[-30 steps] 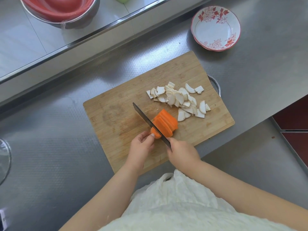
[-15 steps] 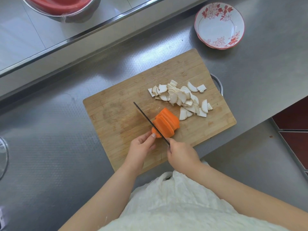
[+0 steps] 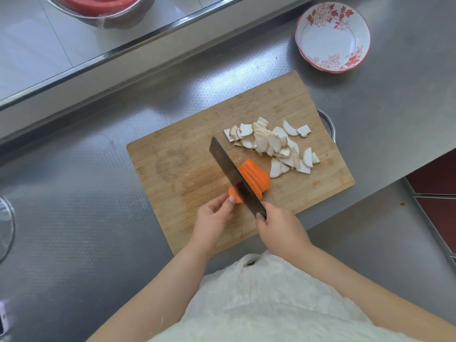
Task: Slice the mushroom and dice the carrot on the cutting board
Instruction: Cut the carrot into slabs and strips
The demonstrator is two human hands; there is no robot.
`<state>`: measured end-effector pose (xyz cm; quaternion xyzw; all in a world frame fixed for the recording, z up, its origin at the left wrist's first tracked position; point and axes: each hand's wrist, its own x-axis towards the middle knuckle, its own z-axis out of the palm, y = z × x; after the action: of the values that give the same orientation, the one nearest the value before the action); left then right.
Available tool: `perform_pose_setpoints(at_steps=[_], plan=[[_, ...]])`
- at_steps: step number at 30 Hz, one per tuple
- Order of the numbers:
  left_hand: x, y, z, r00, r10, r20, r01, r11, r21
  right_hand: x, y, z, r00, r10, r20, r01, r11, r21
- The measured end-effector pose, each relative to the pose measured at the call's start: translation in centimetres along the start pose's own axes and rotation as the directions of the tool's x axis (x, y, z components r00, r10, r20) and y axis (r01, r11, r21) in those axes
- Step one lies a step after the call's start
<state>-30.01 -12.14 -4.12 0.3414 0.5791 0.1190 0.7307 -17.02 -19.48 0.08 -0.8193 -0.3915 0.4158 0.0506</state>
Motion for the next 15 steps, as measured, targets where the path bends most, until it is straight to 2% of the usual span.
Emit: perform_pose_setpoints(at_steps=[6,15], plan=[[-0.2,-0.1,0.1,1.0,-0.01,0.02,0.011,0.999,-0.052,-2.6,-1.2,-2.2,0.993,-0.112,-0.042,0.109,0.992,-0.066],[-0.6,0.1,0.3,1.0,0.003,0.025,-0.002,0.999,-0.051,-3.7,-1.9,-3.0,0.993,-0.116,0.004,0.116,0.99,-0.075]])
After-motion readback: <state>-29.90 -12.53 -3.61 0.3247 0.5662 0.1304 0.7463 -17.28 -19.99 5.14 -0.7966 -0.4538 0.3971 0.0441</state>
